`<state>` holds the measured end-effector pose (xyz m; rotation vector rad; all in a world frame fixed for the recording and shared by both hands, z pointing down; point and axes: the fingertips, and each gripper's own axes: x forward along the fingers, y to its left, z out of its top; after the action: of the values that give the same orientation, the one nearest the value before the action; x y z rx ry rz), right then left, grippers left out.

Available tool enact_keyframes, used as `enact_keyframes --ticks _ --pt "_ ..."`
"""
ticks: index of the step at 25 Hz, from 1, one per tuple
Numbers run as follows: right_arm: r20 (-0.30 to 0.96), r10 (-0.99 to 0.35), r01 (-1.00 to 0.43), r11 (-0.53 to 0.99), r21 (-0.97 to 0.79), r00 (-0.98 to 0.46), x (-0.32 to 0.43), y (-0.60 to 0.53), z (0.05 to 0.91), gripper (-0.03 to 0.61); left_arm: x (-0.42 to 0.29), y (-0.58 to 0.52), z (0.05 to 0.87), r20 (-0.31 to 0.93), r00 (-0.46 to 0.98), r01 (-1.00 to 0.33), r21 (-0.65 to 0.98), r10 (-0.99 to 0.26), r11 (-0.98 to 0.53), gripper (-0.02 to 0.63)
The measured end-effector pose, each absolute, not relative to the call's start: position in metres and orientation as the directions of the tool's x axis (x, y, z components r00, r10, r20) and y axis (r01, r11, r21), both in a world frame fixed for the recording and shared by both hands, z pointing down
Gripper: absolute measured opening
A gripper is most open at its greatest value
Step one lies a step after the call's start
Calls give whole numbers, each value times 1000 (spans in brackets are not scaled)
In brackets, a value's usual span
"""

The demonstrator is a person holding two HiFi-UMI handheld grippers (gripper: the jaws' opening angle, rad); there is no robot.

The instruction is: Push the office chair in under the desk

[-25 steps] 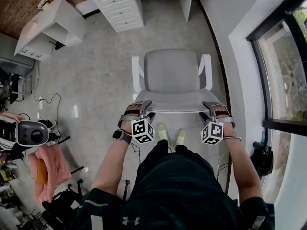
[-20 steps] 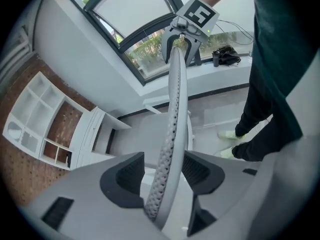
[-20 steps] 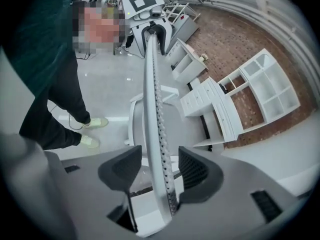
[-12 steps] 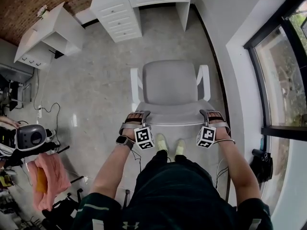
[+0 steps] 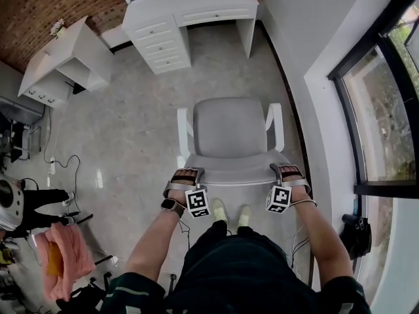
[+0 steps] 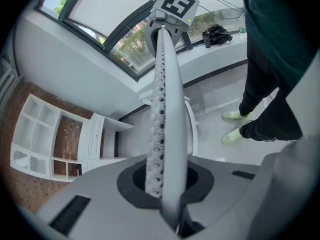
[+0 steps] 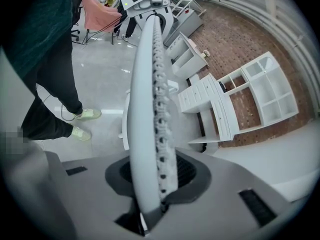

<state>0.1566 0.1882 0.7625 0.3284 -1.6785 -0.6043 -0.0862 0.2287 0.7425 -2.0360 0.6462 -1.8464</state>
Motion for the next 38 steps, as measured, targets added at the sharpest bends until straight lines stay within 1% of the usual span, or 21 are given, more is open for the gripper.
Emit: enact_keyframes --ticks 6,24,32,38 --pt "820 -538 115 818 564 -196 157 171 764 74 -87 210 746 848 62 -97 -520 -526 -849 29" --pt "815 -552 79 817 571 -175 155 110 762 72 -91 142 743 845 83 -68 -524 -528 -849 29" --pt "807 -555 102 807 581 -202 157 59 763 72 -86 101 745 846 67 -96 -523 -530 -847 29" --pt "812 -539 137 807 574 -224 141 13 767 71 -101 64 745 842 29 -130 -530 -538 -838 29"
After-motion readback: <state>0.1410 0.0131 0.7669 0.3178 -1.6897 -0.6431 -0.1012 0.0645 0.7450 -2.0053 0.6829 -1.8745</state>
